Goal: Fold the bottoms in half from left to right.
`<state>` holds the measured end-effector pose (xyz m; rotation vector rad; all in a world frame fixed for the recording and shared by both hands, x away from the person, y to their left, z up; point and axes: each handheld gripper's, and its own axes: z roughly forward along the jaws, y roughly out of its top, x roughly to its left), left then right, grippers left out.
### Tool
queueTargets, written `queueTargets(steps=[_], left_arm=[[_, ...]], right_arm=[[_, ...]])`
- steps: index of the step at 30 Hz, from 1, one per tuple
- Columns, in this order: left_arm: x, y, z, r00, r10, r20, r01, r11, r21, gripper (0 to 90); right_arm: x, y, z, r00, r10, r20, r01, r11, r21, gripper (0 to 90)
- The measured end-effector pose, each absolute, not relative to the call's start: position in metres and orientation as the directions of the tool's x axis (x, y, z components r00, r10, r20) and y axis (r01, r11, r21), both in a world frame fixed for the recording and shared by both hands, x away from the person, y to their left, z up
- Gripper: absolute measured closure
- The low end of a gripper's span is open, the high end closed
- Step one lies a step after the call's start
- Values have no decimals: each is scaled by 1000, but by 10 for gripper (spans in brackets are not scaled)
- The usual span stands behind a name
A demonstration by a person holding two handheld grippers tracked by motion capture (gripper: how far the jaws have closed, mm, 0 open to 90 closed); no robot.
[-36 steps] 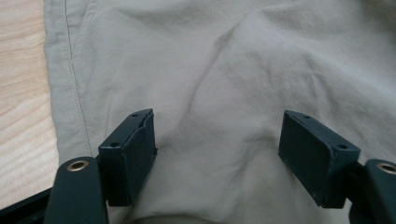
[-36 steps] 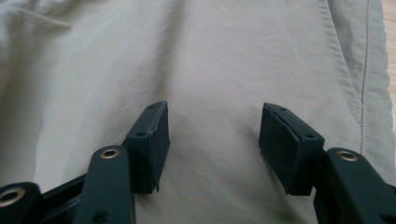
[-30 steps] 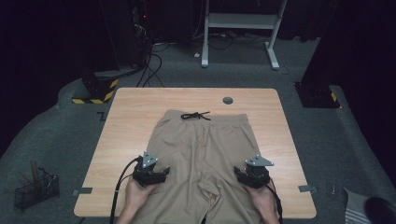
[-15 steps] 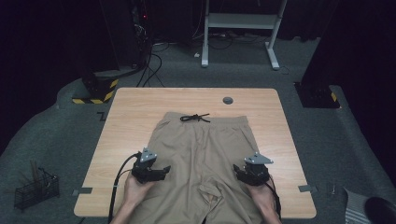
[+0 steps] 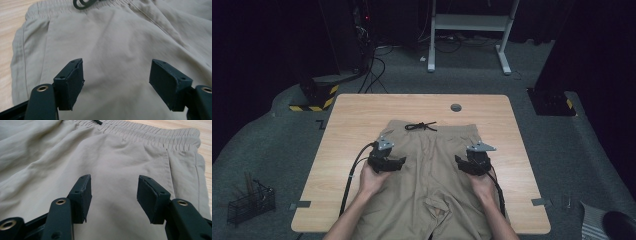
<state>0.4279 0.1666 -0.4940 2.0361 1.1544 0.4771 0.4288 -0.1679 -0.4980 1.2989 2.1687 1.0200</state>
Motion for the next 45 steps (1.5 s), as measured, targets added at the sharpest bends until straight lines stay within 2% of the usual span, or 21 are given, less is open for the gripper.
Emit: queueTargets(steps=[7,17,21,34,45], left_arm=[[443,164,-506,502,863,-60,601,-298,741,283],[446,163,-520,501,865,-14,618,-346,706,281],[443,163,-522,501,866,2,602,-350,718,283],[428,169,-526,508,861,3,570,-338,749,282],[394,173,-527,523,852,3,563,-348,749,281]], right_arm=[[444,-164,-510,-462,887,18,604,300,738,445],[446,-163,-520,-469,883,-11,612,334,717,434],[444,-164,-522,-473,881,-13,601,333,727,428],[434,-166,-523,-477,879,-17,591,335,734,426],[402,-173,-523,-503,864,-14,582,351,733,425]])
